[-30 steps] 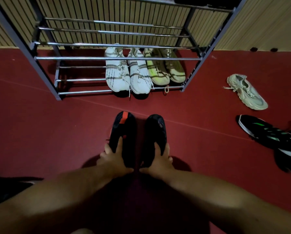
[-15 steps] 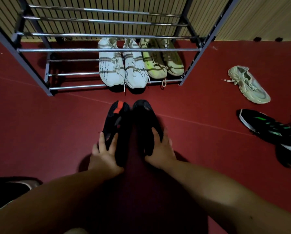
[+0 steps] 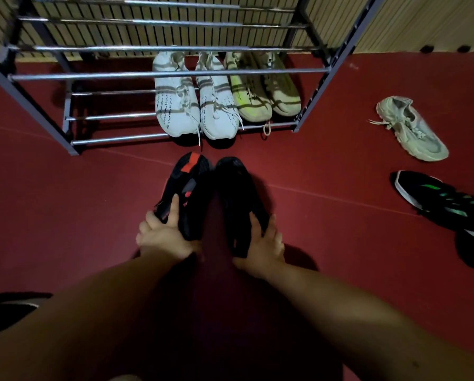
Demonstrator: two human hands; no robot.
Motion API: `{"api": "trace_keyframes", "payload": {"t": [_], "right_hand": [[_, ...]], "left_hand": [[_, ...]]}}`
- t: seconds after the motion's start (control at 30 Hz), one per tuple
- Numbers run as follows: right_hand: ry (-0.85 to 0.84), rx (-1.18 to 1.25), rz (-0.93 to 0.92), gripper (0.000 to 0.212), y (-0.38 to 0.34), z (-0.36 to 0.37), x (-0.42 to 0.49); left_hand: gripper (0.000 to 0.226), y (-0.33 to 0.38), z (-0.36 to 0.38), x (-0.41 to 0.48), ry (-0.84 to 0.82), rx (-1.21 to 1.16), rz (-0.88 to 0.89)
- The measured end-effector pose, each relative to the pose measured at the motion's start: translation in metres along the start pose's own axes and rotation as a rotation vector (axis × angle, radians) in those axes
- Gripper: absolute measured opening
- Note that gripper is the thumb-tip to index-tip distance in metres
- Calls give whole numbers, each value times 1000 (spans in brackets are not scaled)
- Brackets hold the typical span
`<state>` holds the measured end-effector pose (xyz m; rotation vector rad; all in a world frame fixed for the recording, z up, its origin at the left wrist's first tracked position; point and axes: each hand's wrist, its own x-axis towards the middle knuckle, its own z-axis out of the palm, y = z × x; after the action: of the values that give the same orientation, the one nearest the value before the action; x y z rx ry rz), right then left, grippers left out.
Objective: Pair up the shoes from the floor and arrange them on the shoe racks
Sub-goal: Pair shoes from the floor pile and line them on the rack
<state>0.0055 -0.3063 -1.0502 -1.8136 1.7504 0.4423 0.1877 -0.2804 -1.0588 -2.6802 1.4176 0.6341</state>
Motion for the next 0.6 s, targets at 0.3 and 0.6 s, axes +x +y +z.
{"api": "trace_keyframes", "payload": {"t": [0.3, 0.6], "right_hand": [[128, 251, -88, 106, 17, -31, -11], [335, 589, 91, 105, 40, -73, -28]], "left_hand": [[102, -3, -21, 0, -129, -373, 60], [113, 32, -39, -24, -62, -358, 359]]}}
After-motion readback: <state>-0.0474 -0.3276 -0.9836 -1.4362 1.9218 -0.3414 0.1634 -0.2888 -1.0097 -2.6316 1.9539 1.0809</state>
